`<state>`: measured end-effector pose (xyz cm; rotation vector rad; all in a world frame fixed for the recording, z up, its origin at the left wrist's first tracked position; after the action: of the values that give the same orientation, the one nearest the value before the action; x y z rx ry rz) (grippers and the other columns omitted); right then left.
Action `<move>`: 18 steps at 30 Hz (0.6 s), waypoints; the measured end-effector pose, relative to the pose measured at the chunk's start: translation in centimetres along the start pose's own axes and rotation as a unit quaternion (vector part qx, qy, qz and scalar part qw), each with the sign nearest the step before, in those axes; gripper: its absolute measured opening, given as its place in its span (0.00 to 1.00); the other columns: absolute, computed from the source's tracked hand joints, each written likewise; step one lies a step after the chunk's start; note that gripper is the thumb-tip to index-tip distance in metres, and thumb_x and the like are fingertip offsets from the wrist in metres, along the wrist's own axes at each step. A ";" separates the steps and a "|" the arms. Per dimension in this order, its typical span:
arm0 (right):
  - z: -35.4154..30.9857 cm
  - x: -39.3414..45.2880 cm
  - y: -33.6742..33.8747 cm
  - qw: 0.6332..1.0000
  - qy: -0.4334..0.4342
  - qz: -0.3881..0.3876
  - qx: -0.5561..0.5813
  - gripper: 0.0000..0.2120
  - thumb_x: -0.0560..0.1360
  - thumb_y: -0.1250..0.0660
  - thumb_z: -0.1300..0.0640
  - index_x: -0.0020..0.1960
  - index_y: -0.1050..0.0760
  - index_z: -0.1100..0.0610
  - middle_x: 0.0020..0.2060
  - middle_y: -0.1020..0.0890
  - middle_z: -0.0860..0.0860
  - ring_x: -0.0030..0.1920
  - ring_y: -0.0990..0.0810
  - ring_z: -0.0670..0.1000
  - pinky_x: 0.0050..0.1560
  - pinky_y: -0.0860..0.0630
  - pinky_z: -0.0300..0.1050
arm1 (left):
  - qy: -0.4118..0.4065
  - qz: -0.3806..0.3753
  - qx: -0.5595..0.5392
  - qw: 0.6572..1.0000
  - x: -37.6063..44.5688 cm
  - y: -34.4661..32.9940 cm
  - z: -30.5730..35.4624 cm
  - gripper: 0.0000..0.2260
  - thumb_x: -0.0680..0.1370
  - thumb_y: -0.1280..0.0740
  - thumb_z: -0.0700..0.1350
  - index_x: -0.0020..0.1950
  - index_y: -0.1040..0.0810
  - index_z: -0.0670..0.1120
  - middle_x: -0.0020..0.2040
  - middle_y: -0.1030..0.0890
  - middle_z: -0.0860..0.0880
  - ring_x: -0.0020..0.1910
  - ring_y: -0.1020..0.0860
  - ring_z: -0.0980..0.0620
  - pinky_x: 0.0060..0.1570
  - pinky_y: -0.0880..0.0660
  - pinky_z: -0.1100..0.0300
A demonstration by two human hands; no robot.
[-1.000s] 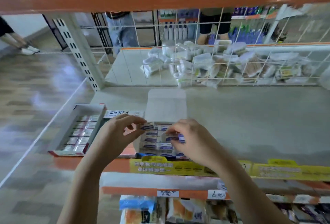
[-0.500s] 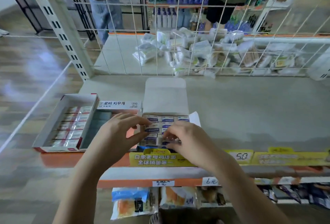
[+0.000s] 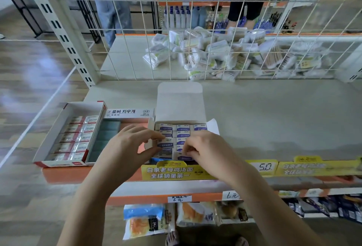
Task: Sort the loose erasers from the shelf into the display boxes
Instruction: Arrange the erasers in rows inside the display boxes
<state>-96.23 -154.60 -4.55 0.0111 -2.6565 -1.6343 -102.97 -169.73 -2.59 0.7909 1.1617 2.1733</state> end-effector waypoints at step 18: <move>-1.3 1.1 -0.9 0.999 0.033 -0.014 0.008 0.08 0.76 0.35 0.55 0.53 0.20 0.51 0.48 0.22 0.47 0.51 0.27 0.47 0.48 0.27 0.42 | 0.024 -0.068 0.066 0.995 -0.1 -0.8 -0.6 0.13 0.72 0.28 0.49 0.56 0.20 0.54 0.53 0.21 0.56 0.54 0.27 0.52 0.47 0.31 0.60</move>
<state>-97.29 -156.17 -4.79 0.1008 -2.6314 -1.5913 -103.15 -169.76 -3.52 0.6960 1.3550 2.0296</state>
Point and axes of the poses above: each hand's wrist, its own x-axis towards the middle knuckle, its own y-axis out of the back of the hand, z = x × y, the point moved 6 cm from there along x, towards the middle knuckle
